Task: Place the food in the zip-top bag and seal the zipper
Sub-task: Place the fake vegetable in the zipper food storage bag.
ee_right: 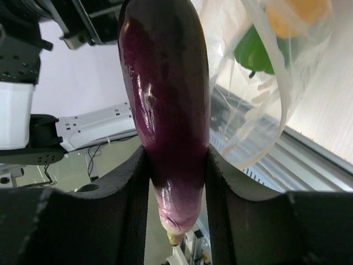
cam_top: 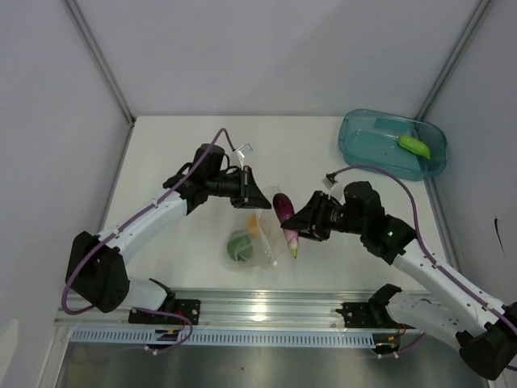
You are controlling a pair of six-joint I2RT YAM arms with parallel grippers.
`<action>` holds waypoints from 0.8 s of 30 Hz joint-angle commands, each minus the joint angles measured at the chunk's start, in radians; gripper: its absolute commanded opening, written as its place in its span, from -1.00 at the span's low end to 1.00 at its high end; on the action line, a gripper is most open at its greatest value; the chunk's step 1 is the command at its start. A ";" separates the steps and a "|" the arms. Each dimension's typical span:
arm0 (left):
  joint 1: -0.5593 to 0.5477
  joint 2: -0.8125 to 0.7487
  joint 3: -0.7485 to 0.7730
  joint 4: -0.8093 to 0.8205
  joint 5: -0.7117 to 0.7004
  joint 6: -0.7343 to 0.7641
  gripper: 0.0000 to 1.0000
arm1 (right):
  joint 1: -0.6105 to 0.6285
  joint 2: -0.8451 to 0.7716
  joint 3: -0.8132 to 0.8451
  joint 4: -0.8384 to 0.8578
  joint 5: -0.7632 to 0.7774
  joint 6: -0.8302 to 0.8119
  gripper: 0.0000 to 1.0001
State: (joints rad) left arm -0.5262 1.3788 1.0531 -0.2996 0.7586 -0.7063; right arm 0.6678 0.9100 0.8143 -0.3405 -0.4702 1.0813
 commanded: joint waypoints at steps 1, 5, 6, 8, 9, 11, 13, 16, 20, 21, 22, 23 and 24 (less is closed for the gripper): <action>-0.008 -0.017 0.033 0.031 -0.008 0.010 -0.99 | 0.032 0.004 0.000 -0.009 -0.025 0.026 -1.00; -0.008 -0.026 0.034 0.036 -0.002 0.007 -0.99 | 0.042 0.018 -0.023 -0.040 -0.021 0.017 -1.00; -0.008 -0.029 0.035 0.033 -0.001 0.007 -0.99 | 0.044 0.023 -0.026 -0.041 -0.018 0.019 -1.00; -0.008 -0.038 0.035 0.030 0.002 0.005 -0.99 | 0.044 0.033 -0.029 -0.037 0.001 0.023 -1.00; -0.008 -0.041 0.035 0.027 0.002 0.007 -0.99 | 0.044 0.053 -0.027 -0.035 0.007 0.026 -1.00; -0.008 -0.055 0.031 0.016 -0.002 0.010 -0.99 | 0.044 0.084 -0.012 -0.040 0.022 0.031 -1.00; -0.008 -0.063 0.027 0.007 -0.007 0.014 -0.99 | 0.042 0.102 -0.001 -0.063 0.048 0.034 -1.00; -0.009 -0.089 0.013 0.007 -0.004 0.008 -0.99 | 0.042 0.136 -0.001 -0.058 0.064 0.039 -0.99; -0.015 -0.099 0.002 0.011 -0.001 0.001 -0.99 | 0.041 0.182 0.023 -0.040 0.110 0.026 -1.00; -0.020 -0.100 -0.004 0.017 -0.001 -0.001 -0.99 | 0.039 0.191 0.042 -0.034 0.134 0.020 -1.00; -0.021 -0.103 -0.002 0.019 -0.001 -0.007 -0.99 | 0.039 0.213 0.057 -0.032 0.148 0.014 -0.99; -0.023 -0.106 -0.004 0.020 -0.002 -0.009 -0.99 | 0.039 0.227 0.075 -0.035 0.159 0.008 -0.98; -0.031 -0.106 -0.008 0.020 -0.004 -0.012 -0.99 | 0.039 0.252 0.115 -0.035 0.172 -0.006 -0.92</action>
State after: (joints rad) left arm -0.5388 1.3067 1.0527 -0.3084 0.7368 -0.7071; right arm 0.7074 1.1278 0.8242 -0.3973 -0.3702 1.1007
